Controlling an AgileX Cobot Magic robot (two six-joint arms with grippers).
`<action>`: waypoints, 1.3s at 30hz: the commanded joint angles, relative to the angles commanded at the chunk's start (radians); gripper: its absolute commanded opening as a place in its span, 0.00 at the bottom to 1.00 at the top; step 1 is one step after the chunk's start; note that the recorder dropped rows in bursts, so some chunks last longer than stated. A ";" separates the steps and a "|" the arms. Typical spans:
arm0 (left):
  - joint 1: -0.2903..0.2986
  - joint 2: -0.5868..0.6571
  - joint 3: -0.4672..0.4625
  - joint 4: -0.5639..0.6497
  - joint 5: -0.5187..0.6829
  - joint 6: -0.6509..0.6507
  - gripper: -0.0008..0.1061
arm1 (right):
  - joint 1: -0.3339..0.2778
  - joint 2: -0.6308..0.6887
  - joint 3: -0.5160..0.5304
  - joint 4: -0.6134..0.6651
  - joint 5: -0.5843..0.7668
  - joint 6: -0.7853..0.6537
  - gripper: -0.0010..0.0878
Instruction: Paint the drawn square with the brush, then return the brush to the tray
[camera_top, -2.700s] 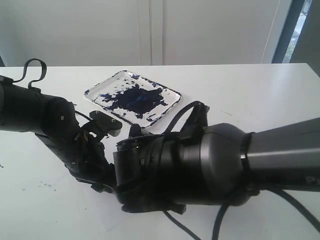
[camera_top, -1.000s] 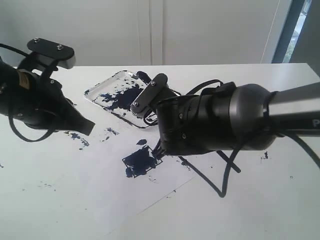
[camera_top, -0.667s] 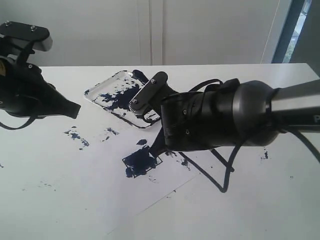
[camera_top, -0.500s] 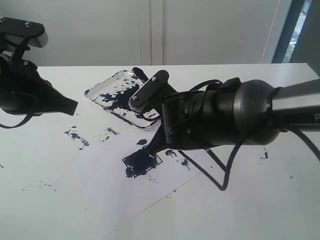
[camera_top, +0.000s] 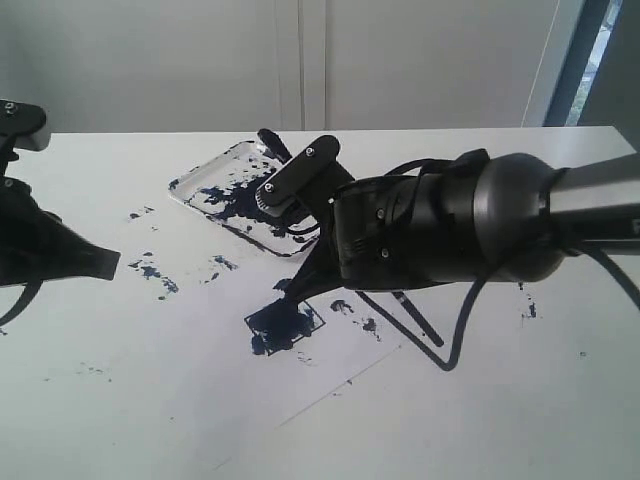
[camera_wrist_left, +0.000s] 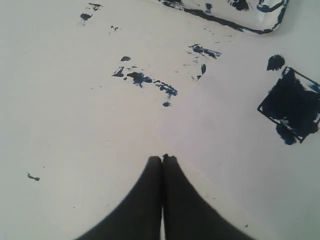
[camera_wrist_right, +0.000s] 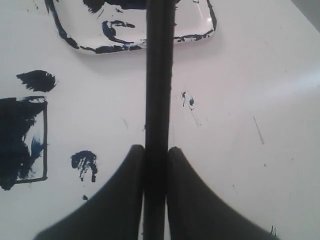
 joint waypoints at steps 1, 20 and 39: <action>0.000 0.000 0.001 0.000 0.000 -0.002 0.01 | -0.008 0.007 0.000 0.000 -0.003 0.000 0.01; 0.000 0.000 0.007 0.000 -0.009 -0.010 0.01 | -0.089 0.199 0.000 -0.020 -0.106 0.022 0.14; 0.000 0.000 0.007 0.015 0.006 0.000 0.01 | -0.076 -0.103 -0.003 0.015 -0.117 0.046 0.36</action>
